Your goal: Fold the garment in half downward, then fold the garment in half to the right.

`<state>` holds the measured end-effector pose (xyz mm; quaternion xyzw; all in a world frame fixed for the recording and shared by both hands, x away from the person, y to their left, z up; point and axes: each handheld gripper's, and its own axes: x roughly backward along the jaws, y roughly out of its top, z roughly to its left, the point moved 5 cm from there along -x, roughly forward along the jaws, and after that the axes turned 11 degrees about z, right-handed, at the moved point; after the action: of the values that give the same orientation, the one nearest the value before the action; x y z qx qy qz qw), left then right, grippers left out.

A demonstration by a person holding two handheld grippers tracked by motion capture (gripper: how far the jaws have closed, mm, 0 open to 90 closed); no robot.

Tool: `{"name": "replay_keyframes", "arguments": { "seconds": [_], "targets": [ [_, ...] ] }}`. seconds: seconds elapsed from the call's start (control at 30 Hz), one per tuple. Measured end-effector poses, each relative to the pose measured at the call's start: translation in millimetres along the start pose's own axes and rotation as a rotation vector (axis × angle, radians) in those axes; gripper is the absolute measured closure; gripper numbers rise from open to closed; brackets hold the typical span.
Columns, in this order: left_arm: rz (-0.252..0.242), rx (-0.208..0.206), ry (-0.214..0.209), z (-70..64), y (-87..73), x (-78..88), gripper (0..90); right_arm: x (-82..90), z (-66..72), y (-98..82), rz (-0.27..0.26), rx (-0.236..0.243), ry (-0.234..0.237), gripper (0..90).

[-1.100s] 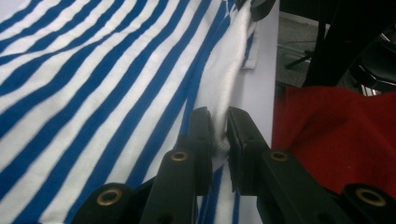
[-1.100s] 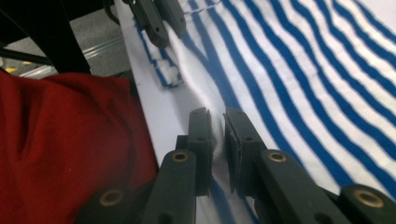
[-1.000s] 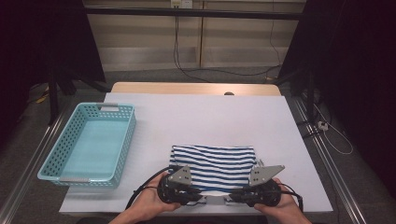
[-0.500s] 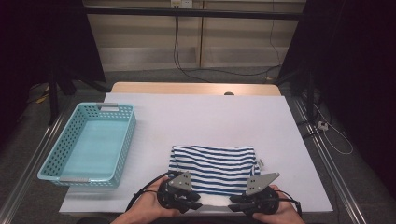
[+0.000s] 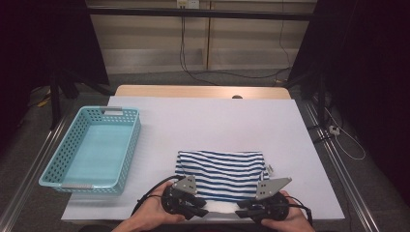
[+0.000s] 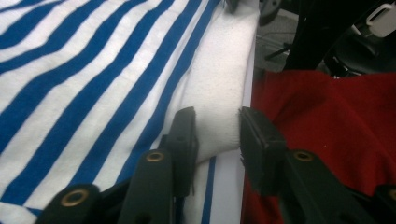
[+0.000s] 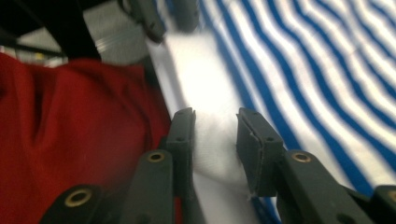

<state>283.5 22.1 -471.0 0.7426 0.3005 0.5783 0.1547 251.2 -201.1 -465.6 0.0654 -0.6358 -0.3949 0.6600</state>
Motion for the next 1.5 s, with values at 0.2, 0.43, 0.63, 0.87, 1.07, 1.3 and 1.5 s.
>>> {"name": "replay_keyframes", "arguments": {
  "seconds": [0.2, 0.43, 0.63, 0.87, 1.07, 1.3, 1.5],
  "targets": [
    [-0.062, 0.012, 0.048, 8.2, 3.3, 15.4, 53.8, 7.3, -3.3, 5.9, -0.078, -0.039, -0.004, 55.8],
    [-0.15, 0.076, 0.185, 23.1, 5.9, 27.0, 33.6, 12.2, -11.7, 13.2, -0.151, -0.072, -0.096, 45.5],
    [-0.197, 0.116, 0.266, 35.4, 5.5, 33.6, 18.7, 15.3, -24.1, 15.9, -0.195, -0.126, -0.163, 36.5],
    [-0.253, 0.173, 0.334, 51.8, 4.7, 42.3, 9.6, 17.8, -25.8, 15.8, -0.211, -0.146, -0.192, 21.3],
    [-0.293, 0.209, 0.364, 59.5, 1.9, 51.0, 5.6, 17.0, -28.8, 18.6, -0.218, -0.155, -0.209, 13.6],
    [-0.313, 0.232, 0.381, 70.6, -2.7, 57.8, 5.0, 13.3, -31.1, 26.1, -0.237, -0.166, -0.2, 4.6],
    [-0.335, 0.251, 0.378, 78.9, -2.8, 60.1, 5.1, 9.4, -34.1, 33.5, -0.243, -0.17, -0.222, 4.4]
  ]
}}
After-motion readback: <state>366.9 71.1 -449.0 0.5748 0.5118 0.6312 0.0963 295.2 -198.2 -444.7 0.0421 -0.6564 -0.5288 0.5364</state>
